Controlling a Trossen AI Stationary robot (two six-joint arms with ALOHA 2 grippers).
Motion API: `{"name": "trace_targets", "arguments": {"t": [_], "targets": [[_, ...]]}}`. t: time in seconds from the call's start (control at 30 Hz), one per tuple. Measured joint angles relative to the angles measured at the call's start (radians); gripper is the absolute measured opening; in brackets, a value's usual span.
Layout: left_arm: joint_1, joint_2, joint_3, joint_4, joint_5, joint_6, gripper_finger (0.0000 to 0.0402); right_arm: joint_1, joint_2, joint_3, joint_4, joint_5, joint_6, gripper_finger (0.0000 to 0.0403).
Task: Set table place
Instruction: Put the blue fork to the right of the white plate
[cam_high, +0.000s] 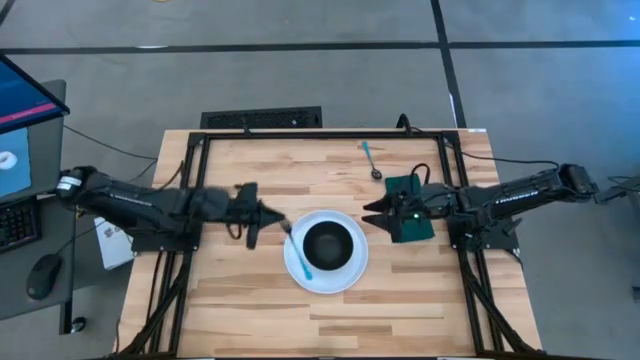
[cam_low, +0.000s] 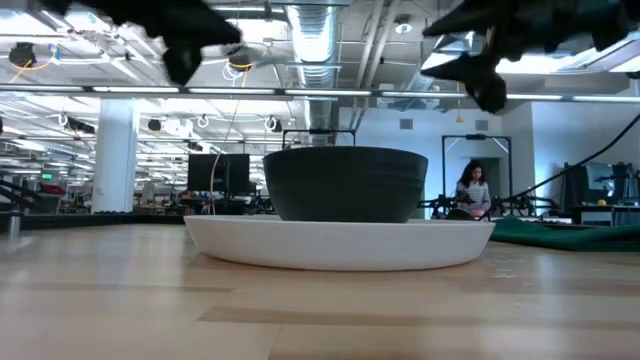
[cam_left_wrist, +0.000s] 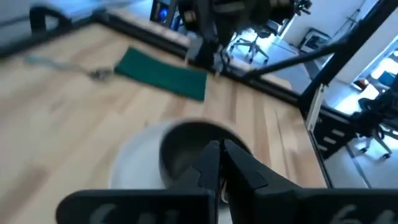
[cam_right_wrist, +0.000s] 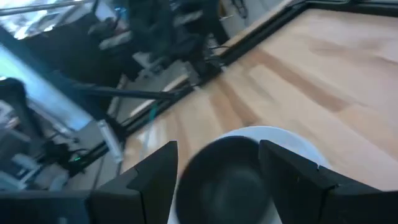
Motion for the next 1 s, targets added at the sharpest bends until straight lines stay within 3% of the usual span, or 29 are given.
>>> {"name": "trace_targets", "arguments": {"t": [0.27,0.53,0.77,1.0], "targets": [[0.213,0.256,0.277,-0.065,0.301,0.097,0.0000,0.112,0.000,0.013,-0.012,0.005,0.001,0.0249],[0.260,0.603,0.534,-0.066,0.505,0.164,0.0000,0.187,0.000,0.013,-0.101,0.008,0.059,0.0249],[0.260,0.820,0.765,-0.071,0.578,0.226,0.0000,0.204,0.000,0.013,-0.153,0.055,0.112,0.0249],[0.260,0.911,0.887,-0.080,0.608,0.252,0.0000,0.181,0.000,0.013,-0.150,0.129,0.111,0.0249]]}}
